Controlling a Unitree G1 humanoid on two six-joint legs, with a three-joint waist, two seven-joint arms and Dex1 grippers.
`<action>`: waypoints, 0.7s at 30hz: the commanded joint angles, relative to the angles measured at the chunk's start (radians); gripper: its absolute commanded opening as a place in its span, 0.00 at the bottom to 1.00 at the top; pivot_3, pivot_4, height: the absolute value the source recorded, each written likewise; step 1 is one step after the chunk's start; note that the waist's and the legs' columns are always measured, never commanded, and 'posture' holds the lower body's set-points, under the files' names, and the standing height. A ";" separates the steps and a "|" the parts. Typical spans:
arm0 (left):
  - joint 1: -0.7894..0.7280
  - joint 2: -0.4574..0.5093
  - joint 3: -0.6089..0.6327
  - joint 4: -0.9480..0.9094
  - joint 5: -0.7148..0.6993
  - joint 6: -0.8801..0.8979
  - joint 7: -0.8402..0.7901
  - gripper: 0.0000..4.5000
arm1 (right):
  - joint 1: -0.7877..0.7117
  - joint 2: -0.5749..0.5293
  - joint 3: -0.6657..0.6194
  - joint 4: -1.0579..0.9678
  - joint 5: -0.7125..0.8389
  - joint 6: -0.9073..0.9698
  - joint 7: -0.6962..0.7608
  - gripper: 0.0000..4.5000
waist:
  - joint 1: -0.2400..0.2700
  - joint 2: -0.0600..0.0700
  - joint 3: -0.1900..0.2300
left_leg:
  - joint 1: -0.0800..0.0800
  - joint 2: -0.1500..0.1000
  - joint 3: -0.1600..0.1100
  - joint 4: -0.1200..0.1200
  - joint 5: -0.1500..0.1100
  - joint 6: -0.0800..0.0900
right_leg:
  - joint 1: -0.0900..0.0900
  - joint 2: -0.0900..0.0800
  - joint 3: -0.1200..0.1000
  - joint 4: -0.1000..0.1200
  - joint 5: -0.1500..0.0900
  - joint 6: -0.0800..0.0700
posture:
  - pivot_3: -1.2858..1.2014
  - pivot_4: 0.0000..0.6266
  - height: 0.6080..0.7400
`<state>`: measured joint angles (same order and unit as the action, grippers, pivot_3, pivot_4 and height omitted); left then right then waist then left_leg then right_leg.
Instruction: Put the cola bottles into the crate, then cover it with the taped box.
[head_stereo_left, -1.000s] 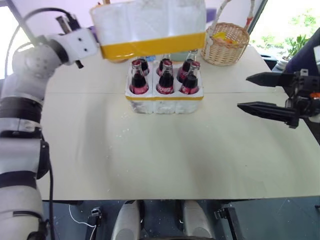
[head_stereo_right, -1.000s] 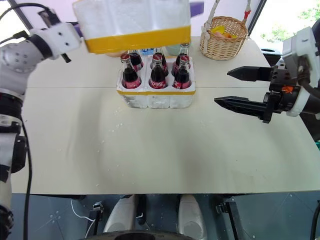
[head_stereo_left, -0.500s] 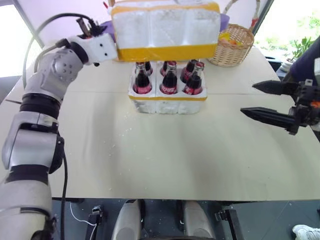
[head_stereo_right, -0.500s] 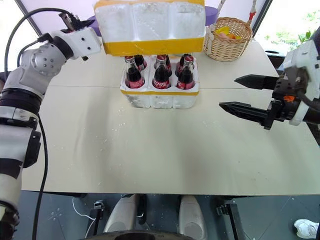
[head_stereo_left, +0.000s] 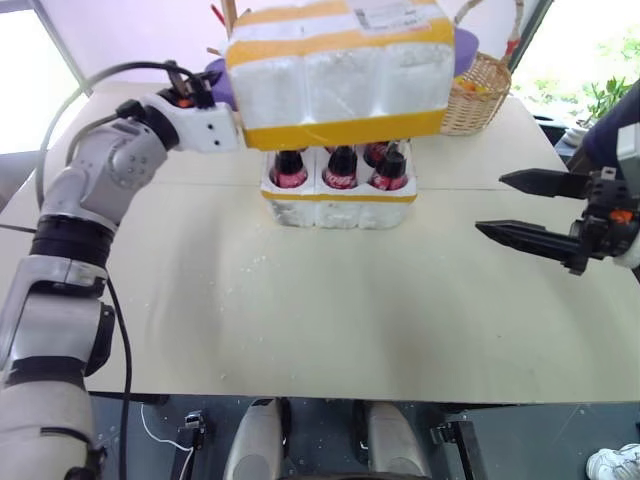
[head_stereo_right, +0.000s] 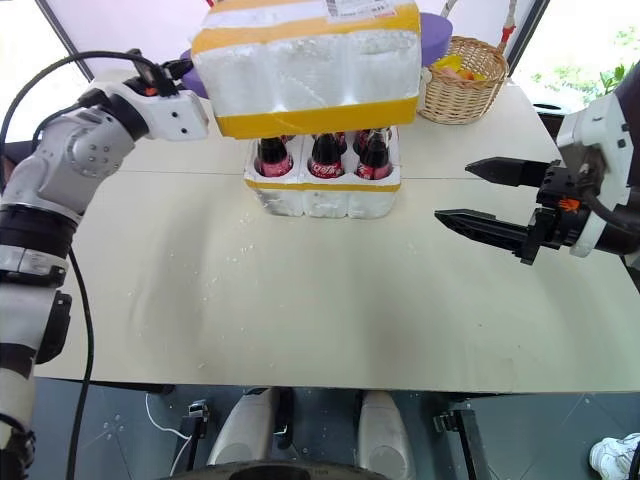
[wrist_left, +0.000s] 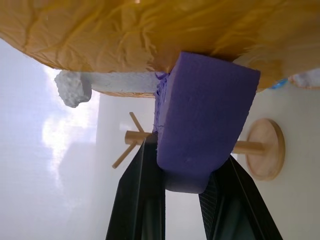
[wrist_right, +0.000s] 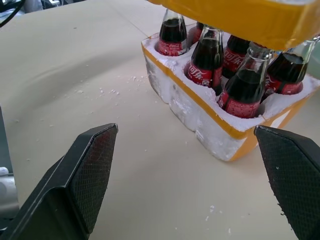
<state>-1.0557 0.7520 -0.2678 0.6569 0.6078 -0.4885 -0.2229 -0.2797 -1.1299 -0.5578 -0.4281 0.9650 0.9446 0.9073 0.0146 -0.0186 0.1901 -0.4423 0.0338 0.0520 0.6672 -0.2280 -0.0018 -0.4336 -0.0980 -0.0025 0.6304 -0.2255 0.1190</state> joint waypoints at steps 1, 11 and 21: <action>-0.005 -0.031 -0.023 -0.007 0.030 0.002 0.034 0.12 | -0.011 0.001 -0.017 -0.014 0.009 -0.021 -0.003 1.00 | -0.001 0.000 0.000 | 0.000 0.000 0.000 0.000 0.000 0.000 | 0.000 0.000 0.000 0.000 0.000 0.000 | 0.52 0.24 1.00; 0.044 -0.013 -0.078 0.037 0.116 -0.030 0.098 0.12 | -0.004 0.013 -0.027 -0.027 0.022 -0.014 -0.023 1.00 | -0.001 0.000 0.000 | 0.000 0.000 0.000 0.000 0.000 0.000 | 0.000 0.000 0.000 0.000 0.000 0.000 | 0.52 0.24 1.00; 0.112 0.064 -0.043 -0.028 0.105 -0.139 0.150 0.99 | -0.032 0.041 0.026 -0.015 0.019 -0.024 -0.037 1.00 | -0.002 0.000 0.000 | 0.000 0.000 0.000 0.000 0.000 0.000 | 0.000 0.000 0.000 0.000 0.000 0.000 | 0.52 0.24 1.00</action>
<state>-0.9433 0.7958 -0.3398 0.6668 0.7327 -0.5915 -0.0939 -0.2908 -1.0886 -0.5260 -0.4308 0.9679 0.9442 0.8711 0.0126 -0.0186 0.1900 -0.4419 0.0340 0.0516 0.6670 -0.2280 -0.0018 -0.4337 -0.0981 -0.0026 0.6306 -0.2254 0.1190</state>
